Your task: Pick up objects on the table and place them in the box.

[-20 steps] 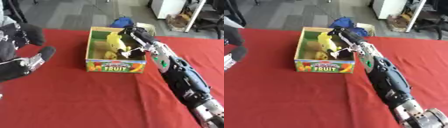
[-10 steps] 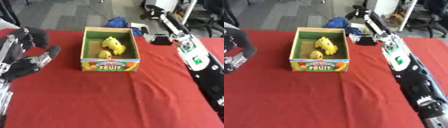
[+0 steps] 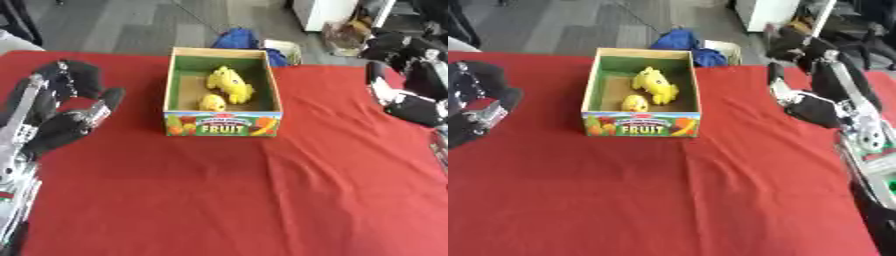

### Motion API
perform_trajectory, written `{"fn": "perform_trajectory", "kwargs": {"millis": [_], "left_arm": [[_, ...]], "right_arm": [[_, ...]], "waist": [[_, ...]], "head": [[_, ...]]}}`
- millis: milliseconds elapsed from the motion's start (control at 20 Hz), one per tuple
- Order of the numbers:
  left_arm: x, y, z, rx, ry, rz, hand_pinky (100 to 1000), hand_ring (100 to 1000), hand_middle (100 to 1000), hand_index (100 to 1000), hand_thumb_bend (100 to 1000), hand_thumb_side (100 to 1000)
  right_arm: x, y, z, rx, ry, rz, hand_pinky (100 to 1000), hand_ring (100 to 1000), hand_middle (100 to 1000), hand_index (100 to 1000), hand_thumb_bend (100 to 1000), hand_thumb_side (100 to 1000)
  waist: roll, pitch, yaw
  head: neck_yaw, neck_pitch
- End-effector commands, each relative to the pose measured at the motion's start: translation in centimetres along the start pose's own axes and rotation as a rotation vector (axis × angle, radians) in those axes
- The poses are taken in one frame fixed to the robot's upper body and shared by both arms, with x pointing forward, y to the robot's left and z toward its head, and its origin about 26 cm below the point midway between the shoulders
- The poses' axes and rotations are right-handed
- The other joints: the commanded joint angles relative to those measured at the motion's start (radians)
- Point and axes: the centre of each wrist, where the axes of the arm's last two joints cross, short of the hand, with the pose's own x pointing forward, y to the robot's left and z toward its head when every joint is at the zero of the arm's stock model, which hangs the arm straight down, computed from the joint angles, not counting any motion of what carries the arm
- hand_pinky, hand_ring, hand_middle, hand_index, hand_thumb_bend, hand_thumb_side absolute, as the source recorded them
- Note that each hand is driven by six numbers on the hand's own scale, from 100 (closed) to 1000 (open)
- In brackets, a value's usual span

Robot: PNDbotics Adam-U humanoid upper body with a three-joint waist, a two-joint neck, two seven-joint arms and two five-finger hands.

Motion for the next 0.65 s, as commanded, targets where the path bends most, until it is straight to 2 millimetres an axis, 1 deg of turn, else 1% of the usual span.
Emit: {"fn": "perform_trajectory", "kwargs": {"millis": [50,300,650], "left_arm": [[0.3,0.8,0.1,0.023,-0.014,-0.012,622,608,542,659,553,345],[-0.3,0.7,0.6,0.031,-0.004,0.003,619,605,540,655,550,351],[-0.8,0.6,1.1,0.046,0.012,0.022,616,605,539,656,550,359]], "right_arm": [[1.2,-0.2,0.6,-0.052,-0.013,-0.031,841,1000,619,760,100,270],[0.6,1.0,2.5,-0.083,0.042,-0.085,845,1000,611,755,100,306],[0.0,2.1,4.1,-0.113,0.101,-0.128,847,1000,606,748,100,333]], "waist": [[0.005,-0.013,-0.006],[0.008,-0.012,-0.022],[0.011,-0.012,-0.031]], "head": [[0.011,0.019],[0.011,0.047],[0.017,0.057]]}}
